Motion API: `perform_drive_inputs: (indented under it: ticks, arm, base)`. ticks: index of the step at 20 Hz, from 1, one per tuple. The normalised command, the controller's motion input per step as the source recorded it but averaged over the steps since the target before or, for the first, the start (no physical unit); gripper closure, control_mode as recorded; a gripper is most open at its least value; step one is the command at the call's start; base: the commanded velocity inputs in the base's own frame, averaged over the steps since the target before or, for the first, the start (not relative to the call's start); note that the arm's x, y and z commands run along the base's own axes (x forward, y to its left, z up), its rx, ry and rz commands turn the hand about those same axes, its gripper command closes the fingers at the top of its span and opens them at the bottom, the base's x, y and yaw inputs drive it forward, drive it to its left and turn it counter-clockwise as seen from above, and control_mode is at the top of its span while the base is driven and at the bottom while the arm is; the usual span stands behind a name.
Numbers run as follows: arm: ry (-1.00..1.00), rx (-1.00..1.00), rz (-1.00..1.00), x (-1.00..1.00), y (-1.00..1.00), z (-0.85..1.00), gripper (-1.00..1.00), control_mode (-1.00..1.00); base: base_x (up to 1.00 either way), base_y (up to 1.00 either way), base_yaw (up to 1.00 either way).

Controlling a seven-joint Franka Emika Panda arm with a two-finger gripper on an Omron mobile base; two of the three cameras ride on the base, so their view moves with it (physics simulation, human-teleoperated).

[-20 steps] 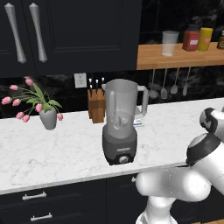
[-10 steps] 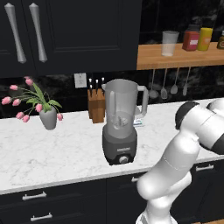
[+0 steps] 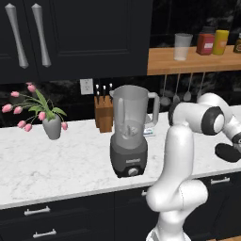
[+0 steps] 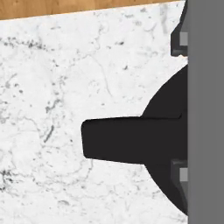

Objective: Close the lid blender by securely placing the lid on top.

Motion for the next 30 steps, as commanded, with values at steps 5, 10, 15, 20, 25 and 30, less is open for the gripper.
perform_drive_inputs:
  ticks: [5, 10, 15, 20, 25, 30]
  arm:
    - [0.0, 0.17, 0.07, 0.06, -0.62, 0.04, -1.0, -1.0]
    - [0.08, 0.05, 0.04, 0.2, -0.09, -0.15, -1.0, -1.0]
    - [0.09, 0.0, 0.0, 0.05, 0.43, -0.29, -1.0, -1.0]
    - [0.14, 0.0, -0.01, 0.09, 0.74, -0.22, -1.0, -1.0]
    - [0.1, 0.0, -0.04, 0.2, 0.31, -0.14, -1.0, -1.0]
    - [0.0, 0.0, -0.08, 0.07, -0.02, -0.22, -1.0, -1.0]
  base:
    - [0.0, 0.0, 0.0]
    - [0.0, 0.0, 0.0]
    - [0.0, 0.0, 0.0]
    - [0.0, 0.0, 0.0]
    - [0.0, 0.0, 0.0]
    - [0.0, 0.0, 0.0]
